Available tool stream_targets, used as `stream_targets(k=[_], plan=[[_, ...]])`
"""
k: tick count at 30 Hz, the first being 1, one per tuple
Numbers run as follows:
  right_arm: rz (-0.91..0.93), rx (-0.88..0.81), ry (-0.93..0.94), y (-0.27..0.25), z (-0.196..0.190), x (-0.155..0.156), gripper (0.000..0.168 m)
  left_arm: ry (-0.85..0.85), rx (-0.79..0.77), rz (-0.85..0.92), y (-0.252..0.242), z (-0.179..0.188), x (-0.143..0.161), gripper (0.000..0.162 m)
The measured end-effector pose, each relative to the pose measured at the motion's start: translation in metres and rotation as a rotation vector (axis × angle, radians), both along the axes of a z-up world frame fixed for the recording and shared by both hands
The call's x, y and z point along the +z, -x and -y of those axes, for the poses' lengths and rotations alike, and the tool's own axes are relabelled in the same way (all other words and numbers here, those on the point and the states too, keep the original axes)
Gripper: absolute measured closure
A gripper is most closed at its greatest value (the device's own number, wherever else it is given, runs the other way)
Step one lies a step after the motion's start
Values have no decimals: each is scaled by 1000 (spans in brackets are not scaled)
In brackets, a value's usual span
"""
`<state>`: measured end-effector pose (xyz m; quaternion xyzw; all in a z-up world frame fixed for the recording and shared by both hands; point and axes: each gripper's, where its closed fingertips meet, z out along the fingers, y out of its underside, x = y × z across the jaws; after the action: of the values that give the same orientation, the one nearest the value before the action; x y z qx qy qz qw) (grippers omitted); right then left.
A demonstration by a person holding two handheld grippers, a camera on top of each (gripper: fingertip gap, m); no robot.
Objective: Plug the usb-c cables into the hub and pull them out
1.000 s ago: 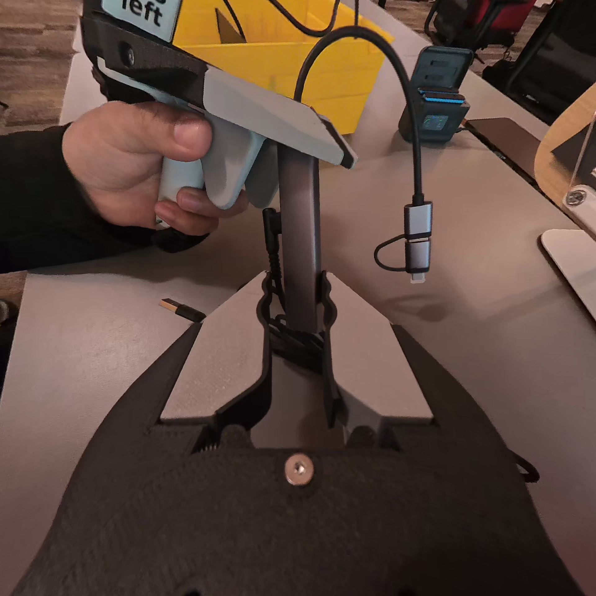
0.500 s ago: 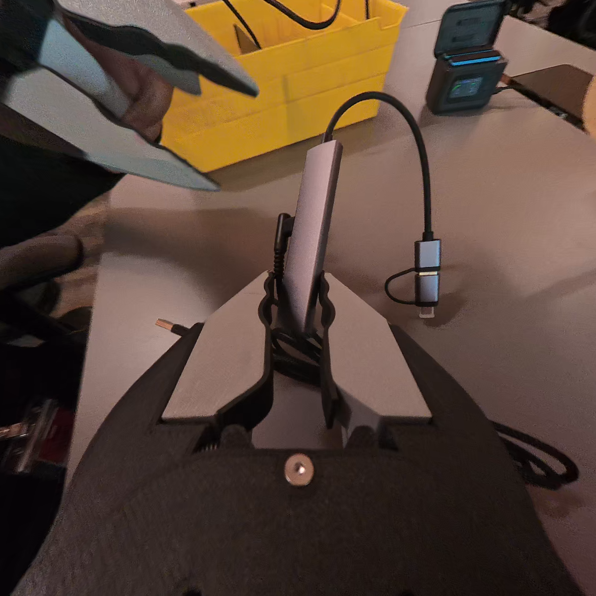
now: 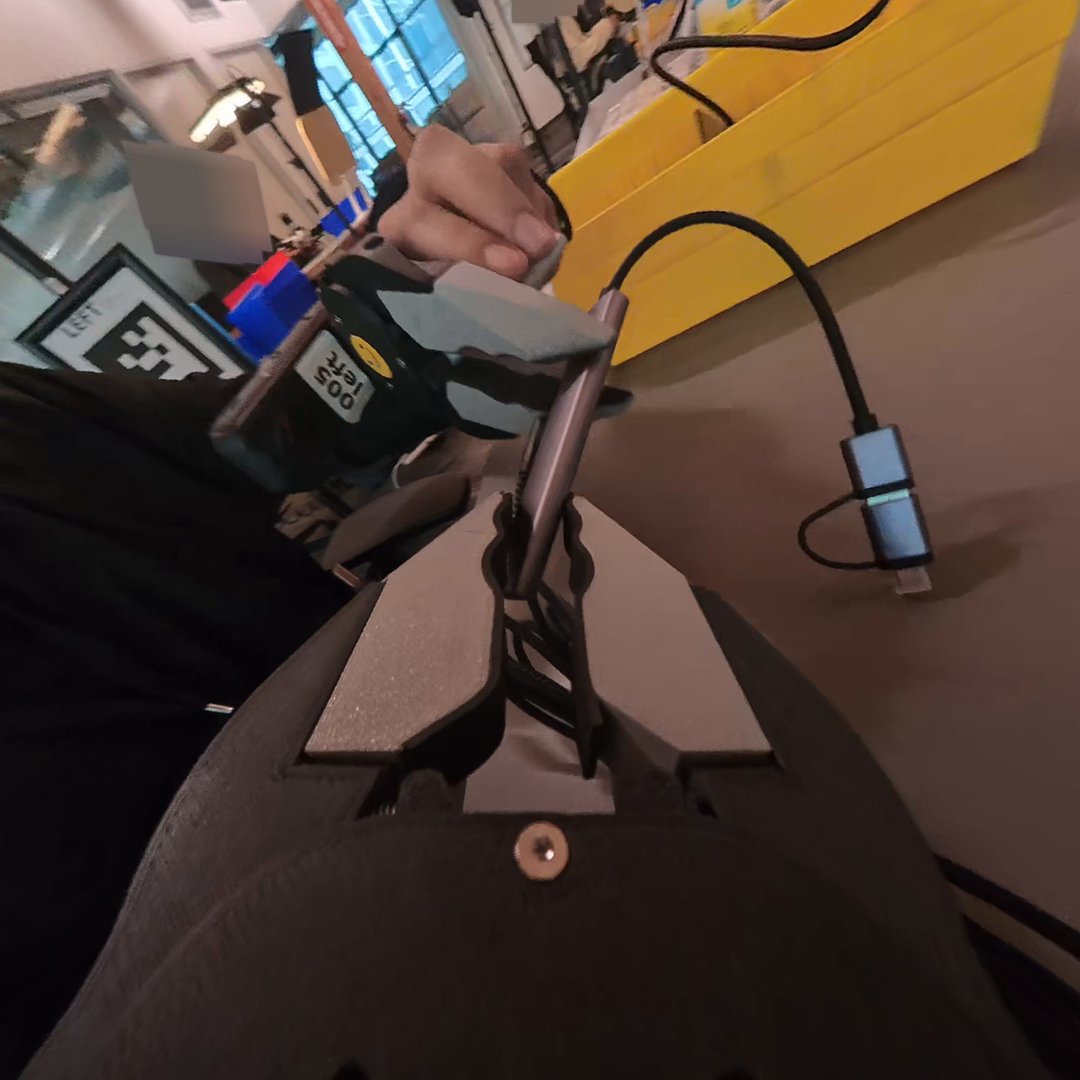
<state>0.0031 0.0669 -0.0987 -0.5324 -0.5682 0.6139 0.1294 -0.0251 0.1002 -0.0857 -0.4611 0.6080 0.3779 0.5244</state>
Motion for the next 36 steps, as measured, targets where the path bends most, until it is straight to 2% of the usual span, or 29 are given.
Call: stream_targets(k=[4, 6, 9, 11, 14, 17, 20, 23, 27, 31, 36], plan=[[25, -18, 1, 3, -3, -6, 155, 22, 33, -25, 2, -3, -9, 144], [67, -59, -31, 6, -9, -15, 153, 86, 66, -21, 6, -5, -20, 145], [101, -193, -171, 12, -31, -26, 147, 189, 138, 25, 15, -8, -37, 147], [102, -319, -294, 14, -52, -27, 135, 246, 181, 86, 20, -10, -44, 154], [-2, -405, -456, 15, -60, -8, 133, 339, 251, 198, 26, -14, -53, 154], [-75, -366, -592, 17, -44, 0, 134, 397, 266, 299, 25, -15, -58, 154], [-24, -298, -751, 22, -32, -18, 134, 454, 230, 365, 15, -12, -60, 154], [0, -278, -943, 25, -30, -32, 144, 499, 222, 360, 11, -10, -67, 154], [-4, -239, -1100, 29, -24, -41, 159, 541, 222, 389, 11, -8, -73, 154], [4, -237, -1186, 32, -23, -46, 161, 624, 222, 474, 9, -5, -78, 154], [-3, -254, -1138, 32, -24, -41, 162, 629, 209, 553, 8, -7, -72, 152]])
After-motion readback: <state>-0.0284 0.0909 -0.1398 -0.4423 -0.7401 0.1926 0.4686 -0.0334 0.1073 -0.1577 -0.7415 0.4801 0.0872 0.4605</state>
